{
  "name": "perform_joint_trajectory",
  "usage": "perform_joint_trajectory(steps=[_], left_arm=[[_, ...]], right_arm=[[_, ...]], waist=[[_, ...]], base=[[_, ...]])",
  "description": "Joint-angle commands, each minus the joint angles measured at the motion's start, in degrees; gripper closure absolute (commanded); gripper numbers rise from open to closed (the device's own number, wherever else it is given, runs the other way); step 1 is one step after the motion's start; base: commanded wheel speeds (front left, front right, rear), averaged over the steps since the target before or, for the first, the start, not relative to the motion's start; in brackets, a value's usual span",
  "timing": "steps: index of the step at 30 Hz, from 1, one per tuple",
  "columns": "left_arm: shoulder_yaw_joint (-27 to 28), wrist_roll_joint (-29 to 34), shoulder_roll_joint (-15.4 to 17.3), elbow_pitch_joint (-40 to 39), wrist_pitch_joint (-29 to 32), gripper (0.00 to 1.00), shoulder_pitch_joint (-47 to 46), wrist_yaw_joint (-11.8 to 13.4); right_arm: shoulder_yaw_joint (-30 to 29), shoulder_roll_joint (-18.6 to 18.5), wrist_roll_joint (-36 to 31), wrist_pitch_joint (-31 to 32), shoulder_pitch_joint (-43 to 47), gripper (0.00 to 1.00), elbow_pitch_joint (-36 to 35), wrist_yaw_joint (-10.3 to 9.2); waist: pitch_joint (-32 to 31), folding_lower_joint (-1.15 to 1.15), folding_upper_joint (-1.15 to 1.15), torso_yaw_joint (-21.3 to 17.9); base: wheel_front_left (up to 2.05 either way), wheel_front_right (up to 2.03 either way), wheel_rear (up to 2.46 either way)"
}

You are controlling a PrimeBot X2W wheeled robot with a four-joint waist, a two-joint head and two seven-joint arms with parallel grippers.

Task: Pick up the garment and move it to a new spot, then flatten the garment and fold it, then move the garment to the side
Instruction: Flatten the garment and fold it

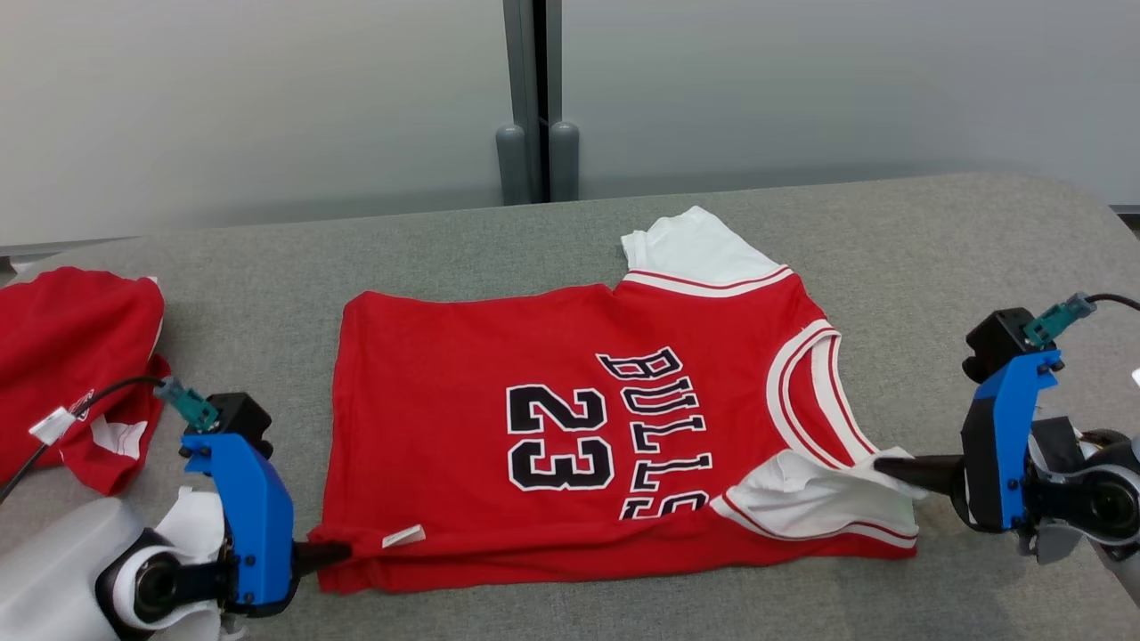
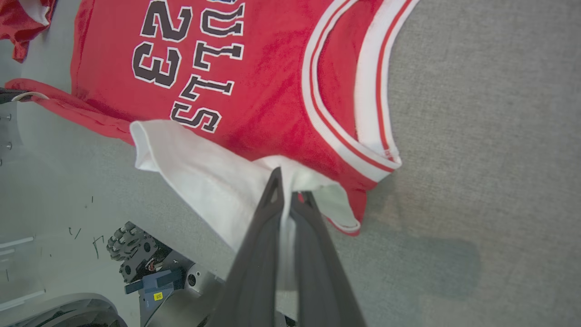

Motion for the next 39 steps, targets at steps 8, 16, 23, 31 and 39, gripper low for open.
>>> perform_joint_trajectory(steps=[8,16,23,31,39], left_arm=[[0.77,-1.12,-6.46,9.47,3.85,1.0,-6.1,-2.12],[1.2,-1.03,-10.89,17.26,2.87,0.0,-7.47,-4.28],[2.53,0.66,-11.46,19.33,-3.13,0.0,-6.36,-5.81],[4.81,7.73,-9.76,16.29,-21.48,0.0,-3.62,-6.26],[6.31,19.22,-9.99,13.86,-45.9,0.0,1.65,0.61]], right_arm=[[-0.29,6.45,-5.01,0.39,-9.02,1.0,11.51,0.01],[0.37,10.2,-8.13,-5.25,-13.26,0.0,18.72,0.01],[-0.56,11.4,-9.84,-19.84,-12.96,0.0,20.23,0.01],[-1.52,12.14,-13.51,-43.46,-8.59,0.0,18.27,0.01],[-5.18,14.04,-17.74,-60.84,-0.37,0.0,17.75,0.01]], waist=[[1.95,-0.01,-0.01,1.11],[2.28,-0.01,-0.01,1.19],[0.81,-0.01,-0.01,1.02],[-0.94,-0.01,-0.01,1.15],[-2.51,-0.01,-0.01,1.8]], base=[[0.0,0.0,0.0],[0.0,0.0,0.0],[0.0,0.0,0.0],[0.0,0.0,0.0],[0.0,0.0,0.0]])
